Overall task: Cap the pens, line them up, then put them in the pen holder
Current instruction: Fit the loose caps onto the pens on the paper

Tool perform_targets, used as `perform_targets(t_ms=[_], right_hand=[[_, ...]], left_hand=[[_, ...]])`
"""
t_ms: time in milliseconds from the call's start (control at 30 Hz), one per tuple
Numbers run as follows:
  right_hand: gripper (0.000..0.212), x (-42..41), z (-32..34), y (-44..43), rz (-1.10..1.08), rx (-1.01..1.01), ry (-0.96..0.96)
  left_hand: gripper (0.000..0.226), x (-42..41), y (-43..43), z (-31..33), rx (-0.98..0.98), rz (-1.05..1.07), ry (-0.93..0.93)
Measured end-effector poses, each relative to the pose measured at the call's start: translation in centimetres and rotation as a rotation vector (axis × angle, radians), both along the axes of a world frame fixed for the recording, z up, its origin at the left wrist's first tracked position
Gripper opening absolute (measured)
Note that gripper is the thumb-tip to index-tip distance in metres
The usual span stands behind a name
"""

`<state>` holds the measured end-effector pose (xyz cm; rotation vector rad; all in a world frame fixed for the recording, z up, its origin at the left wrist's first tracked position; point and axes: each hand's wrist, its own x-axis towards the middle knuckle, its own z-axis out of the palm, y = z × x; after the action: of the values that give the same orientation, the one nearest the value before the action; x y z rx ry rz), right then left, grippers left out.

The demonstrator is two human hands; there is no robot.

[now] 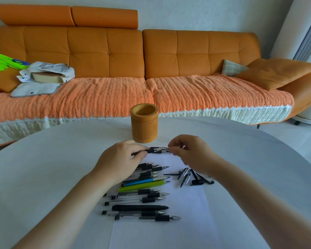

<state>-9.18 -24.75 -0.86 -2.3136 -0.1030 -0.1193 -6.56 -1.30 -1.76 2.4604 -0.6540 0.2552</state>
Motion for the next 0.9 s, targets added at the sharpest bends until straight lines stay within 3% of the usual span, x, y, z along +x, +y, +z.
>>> perform_targets(t_ms=[267, 900], right_hand=[[0.011, -0.5, -0.1, 0.6, -0.009, 0.121, 0.015], [0.013, -1.5, -1.0, 2.1, 0.032, 0.138, -0.048]], left_hand=[[0.021, -0.4, -0.2, 0.1, 0.011, -0.025, 0.002], [0.016, -0.4, 0.3, 0.6, -0.030, -0.156, 0.153]])
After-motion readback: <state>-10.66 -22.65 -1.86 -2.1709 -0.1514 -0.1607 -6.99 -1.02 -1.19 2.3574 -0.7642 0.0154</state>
